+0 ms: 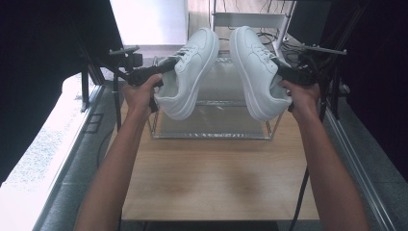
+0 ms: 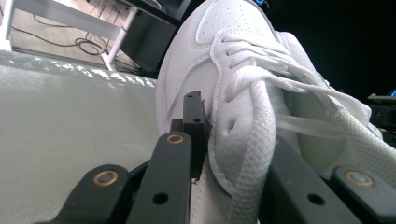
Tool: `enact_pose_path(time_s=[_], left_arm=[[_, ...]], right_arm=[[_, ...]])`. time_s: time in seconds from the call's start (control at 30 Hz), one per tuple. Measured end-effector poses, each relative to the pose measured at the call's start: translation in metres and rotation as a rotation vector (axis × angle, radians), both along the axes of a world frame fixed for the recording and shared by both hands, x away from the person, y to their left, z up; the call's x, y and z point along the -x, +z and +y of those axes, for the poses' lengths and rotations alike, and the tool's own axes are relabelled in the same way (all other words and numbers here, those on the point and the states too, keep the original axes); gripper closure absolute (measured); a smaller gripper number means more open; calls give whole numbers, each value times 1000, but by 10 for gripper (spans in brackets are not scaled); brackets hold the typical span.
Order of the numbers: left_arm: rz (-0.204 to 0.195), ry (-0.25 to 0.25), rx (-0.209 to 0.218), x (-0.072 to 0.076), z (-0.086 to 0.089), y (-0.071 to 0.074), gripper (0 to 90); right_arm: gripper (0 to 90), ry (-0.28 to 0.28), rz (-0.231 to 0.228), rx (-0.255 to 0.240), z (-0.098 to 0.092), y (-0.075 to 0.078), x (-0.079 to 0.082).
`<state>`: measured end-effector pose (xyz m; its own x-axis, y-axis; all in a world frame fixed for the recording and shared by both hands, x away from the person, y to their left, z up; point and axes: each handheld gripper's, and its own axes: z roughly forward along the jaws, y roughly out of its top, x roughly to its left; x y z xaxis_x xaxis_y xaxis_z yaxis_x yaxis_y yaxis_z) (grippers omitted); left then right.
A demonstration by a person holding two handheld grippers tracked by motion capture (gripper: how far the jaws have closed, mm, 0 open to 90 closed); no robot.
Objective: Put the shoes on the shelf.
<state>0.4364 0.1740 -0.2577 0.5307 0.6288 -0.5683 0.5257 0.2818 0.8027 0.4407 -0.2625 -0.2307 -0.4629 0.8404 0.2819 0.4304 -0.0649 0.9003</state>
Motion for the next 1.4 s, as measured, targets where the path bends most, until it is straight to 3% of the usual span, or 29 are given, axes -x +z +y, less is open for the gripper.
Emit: enact_pose_path(time_s=[0.23,0.43,0.57,0.77,0.97,1.07,1.33,1.4], left_arm=[[17,29,-8,-8,0,0,814],[46,50,24,-20,1,-2,815],[53,79,-22,-30,-3,-1,814],[76,104,-20,-42,-10,-4,814],[93,136,-64,-55,-17,-4,813],[103,151,-77,-63,-18,-4,814],[124,173,-130,-77,-26,-7,813],[155,183,-145,-82,-31,-13,812]], right_arm=[[880,-20,13,10,4,-4,-9],[881,-28,28,29,10,-7,-22],[880,-39,36,42,17,-7,-33],[880,-41,51,53,29,-9,-46],[880,-72,71,107,40,-6,-65],[881,-84,77,106,42,-5,-73],[880,-134,113,115,48,-19,-91],[878,-156,136,133,54,-27,-98]])
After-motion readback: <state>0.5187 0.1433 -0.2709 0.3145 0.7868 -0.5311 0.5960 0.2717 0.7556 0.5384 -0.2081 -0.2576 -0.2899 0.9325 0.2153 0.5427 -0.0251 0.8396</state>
